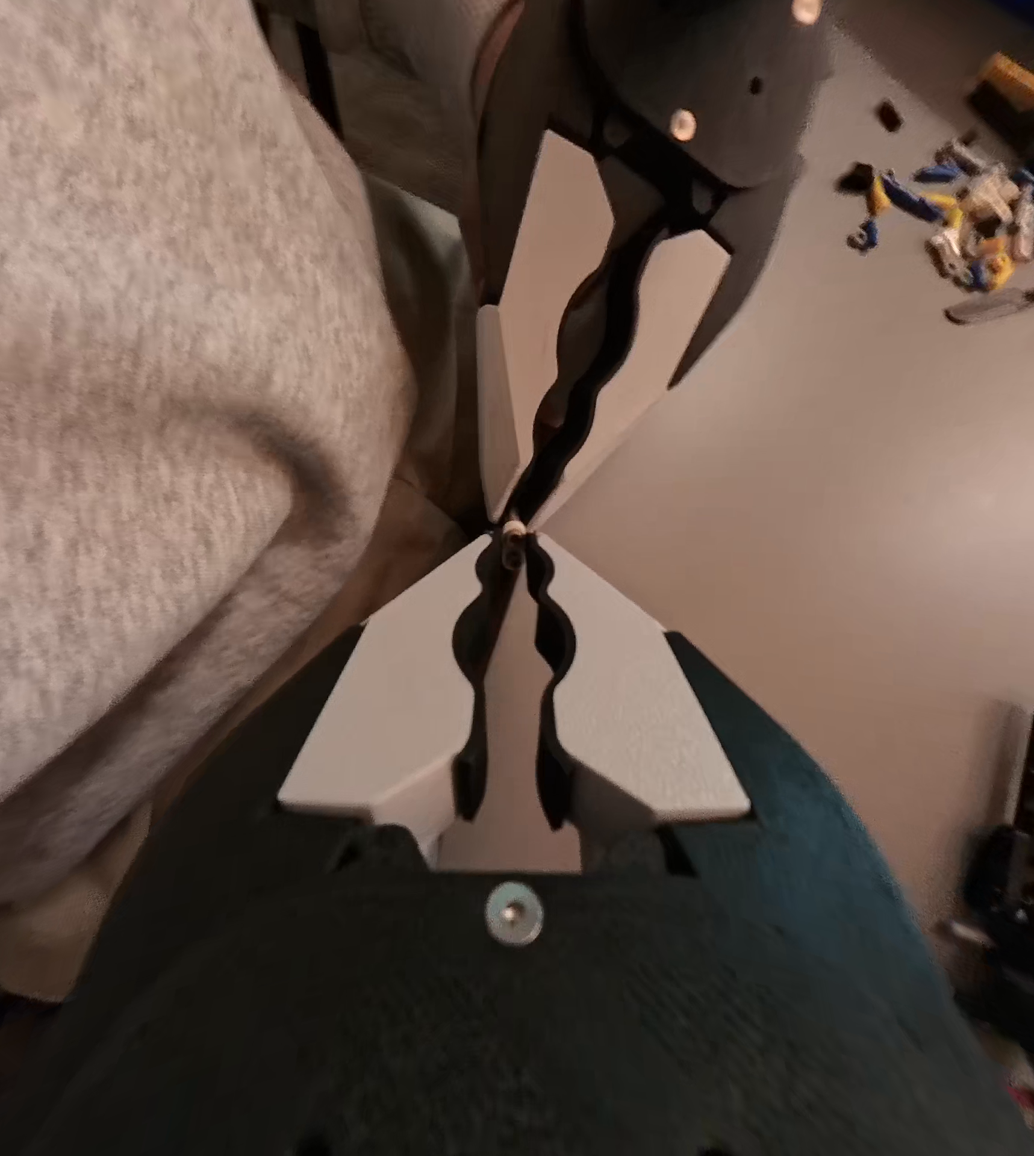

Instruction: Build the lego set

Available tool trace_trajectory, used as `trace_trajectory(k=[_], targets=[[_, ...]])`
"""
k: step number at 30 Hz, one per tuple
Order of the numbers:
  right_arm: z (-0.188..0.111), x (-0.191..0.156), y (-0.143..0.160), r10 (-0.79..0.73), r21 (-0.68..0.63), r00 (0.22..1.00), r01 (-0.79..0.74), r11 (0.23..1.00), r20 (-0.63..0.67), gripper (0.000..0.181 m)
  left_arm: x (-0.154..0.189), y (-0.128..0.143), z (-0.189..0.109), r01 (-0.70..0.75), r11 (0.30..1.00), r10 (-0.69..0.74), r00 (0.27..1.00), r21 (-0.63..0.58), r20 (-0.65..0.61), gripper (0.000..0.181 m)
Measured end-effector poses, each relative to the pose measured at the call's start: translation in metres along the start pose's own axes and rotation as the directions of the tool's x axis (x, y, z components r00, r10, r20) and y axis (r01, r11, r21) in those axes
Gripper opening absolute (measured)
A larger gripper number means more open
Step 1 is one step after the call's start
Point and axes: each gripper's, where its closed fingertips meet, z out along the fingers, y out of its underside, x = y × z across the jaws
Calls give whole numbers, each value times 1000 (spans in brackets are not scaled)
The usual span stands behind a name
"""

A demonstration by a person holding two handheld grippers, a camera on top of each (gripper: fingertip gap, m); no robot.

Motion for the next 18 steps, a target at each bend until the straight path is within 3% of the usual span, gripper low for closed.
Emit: trace_trajectory(k=[1, 3, 6, 9, 13, 18], targets=[[-2, 6, 1, 38, -9, 999, -38, 999, -19, 6, -6, -4, -1, 15, 999, -16, 999, 36, 29, 2], [-10, 30, 9, 151, -36, 981, -157, 987, -122, 6, -27, -14, -8, 28, 992, -44, 991, 123, 126, 8], [-28, 69, 40, 354, -116, 891, -398, 910, -284, 6, -60, -27, -32, 74, 966, -139, 957, 249, 255, 21], [-33, 84, 57, 482, -158, 810, -552, 819, -333, 6, -82, -38, -59, 154, 906, -282, 914, 394, 292, 25], [-26, 88, 66, 473, -301, 801, -583, 755, -366, 6, -92, -51, -88, 173, 823, -352, 903, 542, 247, 27], [-15, 85, 69, 456, -457, 825, -565, 687, -333, 6, -107, -53, -108, 189, 783, -387, 894, 593, 227, 26]])
